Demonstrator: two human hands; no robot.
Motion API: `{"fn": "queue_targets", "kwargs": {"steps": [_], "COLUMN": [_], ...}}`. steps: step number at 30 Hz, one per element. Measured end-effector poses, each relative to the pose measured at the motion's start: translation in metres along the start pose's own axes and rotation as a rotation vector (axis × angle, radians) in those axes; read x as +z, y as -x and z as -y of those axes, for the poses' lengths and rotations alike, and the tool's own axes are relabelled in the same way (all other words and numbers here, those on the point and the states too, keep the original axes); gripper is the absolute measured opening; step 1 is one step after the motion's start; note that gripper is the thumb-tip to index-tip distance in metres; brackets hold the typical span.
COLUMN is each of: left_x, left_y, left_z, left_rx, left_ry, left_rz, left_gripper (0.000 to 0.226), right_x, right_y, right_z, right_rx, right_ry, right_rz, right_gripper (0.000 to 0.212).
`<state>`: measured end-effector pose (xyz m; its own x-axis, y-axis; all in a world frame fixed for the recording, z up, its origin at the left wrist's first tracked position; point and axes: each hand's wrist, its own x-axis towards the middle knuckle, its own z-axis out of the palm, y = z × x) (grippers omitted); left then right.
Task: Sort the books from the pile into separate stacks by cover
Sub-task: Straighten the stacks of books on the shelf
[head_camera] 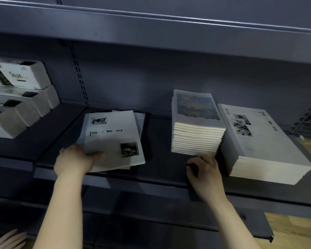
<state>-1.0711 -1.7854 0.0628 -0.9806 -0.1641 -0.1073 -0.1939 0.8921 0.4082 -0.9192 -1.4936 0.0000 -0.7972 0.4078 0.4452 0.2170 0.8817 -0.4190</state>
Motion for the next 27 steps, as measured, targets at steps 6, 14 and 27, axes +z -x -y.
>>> {"fn": "queue_targets", "kwargs": {"steps": [6, 14, 27], "left_x": [-0.002, -0.005, 0.001], "left_y": [0.008, 0.019, 0.059], "left_z": [-0.007, -0.001, -0.053], "left_rx": [0.135, 0.424, 0.611], "left_ry": [0.396, 0.963, 1.404], "left_rz": [-0.072, -0.202, -0.028], "left_gripper": [0.040, 0.019, 0.024], "right_x": [0.002, 0.001, -0.055], "right_y": [0.002, 0.003, -0.012], "right_z": [-0.002, -0.001, 0.035], "right_rx": [-0.027, -0.034, 0.236], "right_ry": [-0.004, -0.005, -0.701], "right_rz": [-0.033, -0.033, 0.076], "right_gripper": [0.016, 0.015, 0.025]}}
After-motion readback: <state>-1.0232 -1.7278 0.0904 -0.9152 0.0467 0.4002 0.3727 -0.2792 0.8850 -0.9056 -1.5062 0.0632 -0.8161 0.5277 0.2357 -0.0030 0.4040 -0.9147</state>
